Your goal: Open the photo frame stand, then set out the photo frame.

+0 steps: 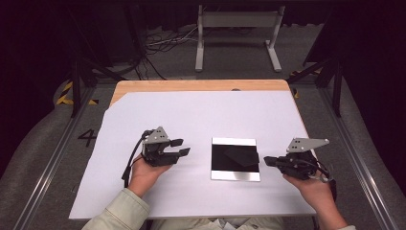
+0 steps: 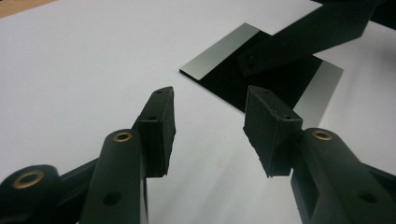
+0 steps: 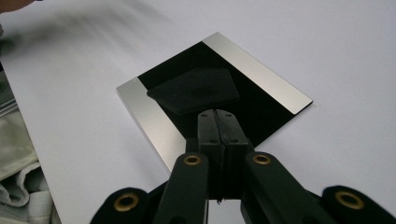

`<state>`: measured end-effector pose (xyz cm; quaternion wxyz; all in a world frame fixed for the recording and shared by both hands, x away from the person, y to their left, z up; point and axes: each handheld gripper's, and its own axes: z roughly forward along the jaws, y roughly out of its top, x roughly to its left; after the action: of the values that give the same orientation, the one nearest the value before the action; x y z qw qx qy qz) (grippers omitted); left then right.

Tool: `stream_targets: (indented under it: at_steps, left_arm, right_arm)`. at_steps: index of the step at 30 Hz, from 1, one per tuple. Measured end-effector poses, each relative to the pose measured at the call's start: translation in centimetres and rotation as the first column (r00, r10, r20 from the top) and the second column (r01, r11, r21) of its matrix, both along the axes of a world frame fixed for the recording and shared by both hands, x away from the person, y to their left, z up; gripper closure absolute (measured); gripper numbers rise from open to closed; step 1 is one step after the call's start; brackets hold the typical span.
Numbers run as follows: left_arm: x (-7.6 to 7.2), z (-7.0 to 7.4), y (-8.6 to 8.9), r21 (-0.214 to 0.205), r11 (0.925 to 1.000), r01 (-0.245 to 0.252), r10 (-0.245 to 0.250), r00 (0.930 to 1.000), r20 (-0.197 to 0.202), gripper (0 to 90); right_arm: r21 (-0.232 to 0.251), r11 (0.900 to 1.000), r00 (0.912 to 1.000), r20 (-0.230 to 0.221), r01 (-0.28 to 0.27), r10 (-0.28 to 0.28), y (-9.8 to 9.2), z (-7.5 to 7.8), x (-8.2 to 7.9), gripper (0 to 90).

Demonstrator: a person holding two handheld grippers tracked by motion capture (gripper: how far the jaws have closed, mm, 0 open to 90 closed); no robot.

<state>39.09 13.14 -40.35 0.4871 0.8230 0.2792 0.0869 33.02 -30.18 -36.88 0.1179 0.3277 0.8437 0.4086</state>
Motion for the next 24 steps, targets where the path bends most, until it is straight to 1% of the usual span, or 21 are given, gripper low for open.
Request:
stream_targets:
  at_steps: [2, 3, 4, 7, 9, 13, 17, 20, 24]
  left_arm:
    - [0.1, 0.0, 0.1, -0.001, 1.0000, -0.006, 0.006, 1.0000, 0.003, 53.2]
    - [0.1, 0.0, 0.3, -0.009, 0.9999, -0.013, 0.013, 0.9999, -0.006, 53.2]
    - [0.2, 0.0, 0.4, -0.007, 0.9999, -0.016, 0.016, 0.9999, -0.004, 53.2]
    - [0.1, 0.0, 0.3, -0.003, 0.9999, -0.017, 0.017, 0.9999, -0.002, 53.1]
    - [0.1, 0.0, 0.3, 0.006, 0.9999, -0.014, 0.014, 0.9999, 0.001, 52.9]
    - [0.2, -0.1, 0.5, -0.005, 0.9998, -0.021, 0.021, 0.9997, -0.011, 52.7]
    - [0.2, -0.1, 0.6, -0.004, 0.9997, -0.023, 0.023, 0.9997, -0.011, 52.7]
    - [0.2, -0.1, 0.6, -0.001, 0.9997, -0.024, 0.024, 0.9996, -0.015, 52.6]
    - [0.2, -0.1, 0.6, 0.000, 0.9997, -0.024, 0.024, 0.9996, -0.013, 52.6]
  right_arm:
    - [0.018, 0.9997, 0.9999, -0.009, 0.013, -0.013, -0.1, 0.1, 0.3, 88.6]
    - [0.018, 0.9997, 0.9999, -0.009, 0.013, -0.013, -0.1, 0.1, 0.3, 88.6]
    - [0.041, 0.9985, 0.9992, -0.017, 0.037, -0.037, -0.4, 0.4, 0.6, 88.5]
    - [0.039, 0.9980, 0.9987, -0.011, 0.050, -0.050, -0.5, 0.6, 0.8, 88.4]
    - [0.038, 0.9972, 0.9979, -0.004, 0.064, -0.064, -0.5, 1.0, 1.2, 87.8]
    - [0.043, 0.9962, 0.9972, -0.002, 0.075, -0.075, -0.4, 1.3, 1.7, 86.8]
    - [0.060, 0.9938, 0.9956, -0.003, 0.093, -0.093, -0.4, 1.5, 2.3, 85.9]
    - [0.074, 0.9913, 0.9939, -0.027, 0.109, -0.107, -0.6, 1.6, 2.8, 83.3]
    - [0.118, 0.9847, 0.9911, -0.051, 0.128, -0.123, -0.6, 1.5, 3.4, 77.4]
